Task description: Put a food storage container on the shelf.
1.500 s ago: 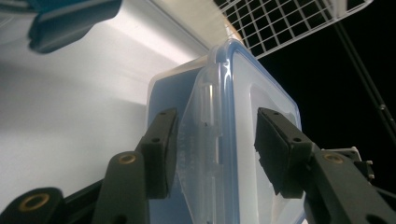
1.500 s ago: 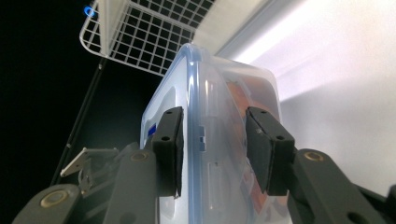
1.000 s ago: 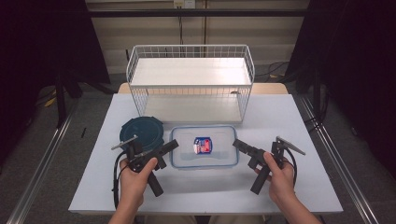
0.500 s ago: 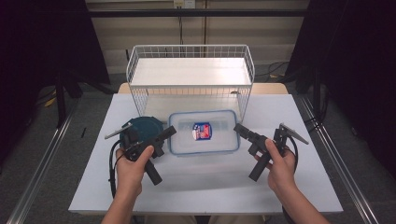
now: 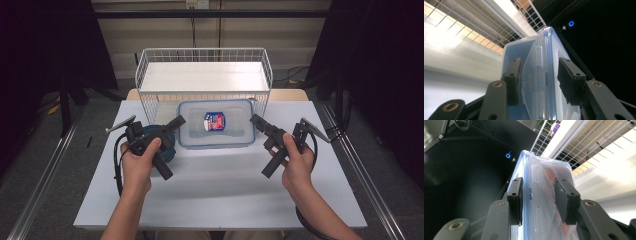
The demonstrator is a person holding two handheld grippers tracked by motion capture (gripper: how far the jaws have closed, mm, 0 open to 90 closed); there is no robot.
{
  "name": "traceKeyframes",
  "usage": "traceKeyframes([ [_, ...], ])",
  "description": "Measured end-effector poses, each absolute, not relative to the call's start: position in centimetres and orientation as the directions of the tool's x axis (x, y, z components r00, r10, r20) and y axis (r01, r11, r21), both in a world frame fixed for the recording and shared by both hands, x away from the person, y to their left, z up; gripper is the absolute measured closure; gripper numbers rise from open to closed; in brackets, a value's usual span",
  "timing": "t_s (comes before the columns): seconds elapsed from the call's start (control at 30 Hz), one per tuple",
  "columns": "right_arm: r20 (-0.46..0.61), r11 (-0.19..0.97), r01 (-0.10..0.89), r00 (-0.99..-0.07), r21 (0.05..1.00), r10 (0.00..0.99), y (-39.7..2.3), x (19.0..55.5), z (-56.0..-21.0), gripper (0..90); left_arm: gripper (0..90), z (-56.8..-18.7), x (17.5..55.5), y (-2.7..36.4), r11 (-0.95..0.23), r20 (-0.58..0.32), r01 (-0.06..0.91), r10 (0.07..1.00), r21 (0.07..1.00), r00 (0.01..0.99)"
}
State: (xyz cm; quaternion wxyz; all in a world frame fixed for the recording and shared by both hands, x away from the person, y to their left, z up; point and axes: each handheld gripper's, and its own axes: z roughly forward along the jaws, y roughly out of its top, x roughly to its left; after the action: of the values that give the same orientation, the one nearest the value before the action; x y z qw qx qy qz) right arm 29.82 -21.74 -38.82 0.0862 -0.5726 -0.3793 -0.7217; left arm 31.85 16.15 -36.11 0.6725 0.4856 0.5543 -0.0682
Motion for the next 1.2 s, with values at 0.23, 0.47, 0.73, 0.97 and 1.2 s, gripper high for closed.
traceKeyframes([
  [0.23,0.891,-0.712,0.541,-0.334,0.447,0.306,-21.3,31.1,-38.0,60.3,56.1,-35.4,33.2,16.3,0.541,-0.818,0.618,0.436,0.571,0.375],
  [0.47,0.876,-0.708,0.524,-0.359,0.474,0.322,-20.9,32.9,-36.3,60.3,56.3,-34.5,34.3,16.6,0.56,-0.825,0.607,0.42,0.563,0.378],
  [0.73,0.878,-0.723,0.512,-0.373,0.464,0.3,-20.4,34.9,-35.0,60.3,57.6,-32.6,36.0,17.2,0.571,-0.818,0.586,0.412,0.575,0.401],
  [0.97,0.877,-0.746,0.484,-0.383,0.457,0.29,-20.0,36.1,-34.0,60.2,58.2,-31.3,37.3,17.3,0.591,-0.823,0.573,0.393,0.567,0.41],
  [1.2,0.88,-0.764,0.464,-0.378,0.448,0.287,-20.0,37.2,-33.3,60.2,58.7,-30.5,38.8,16.8,0.616,-0.825,0.55,0.383,0.564,0.416],
])
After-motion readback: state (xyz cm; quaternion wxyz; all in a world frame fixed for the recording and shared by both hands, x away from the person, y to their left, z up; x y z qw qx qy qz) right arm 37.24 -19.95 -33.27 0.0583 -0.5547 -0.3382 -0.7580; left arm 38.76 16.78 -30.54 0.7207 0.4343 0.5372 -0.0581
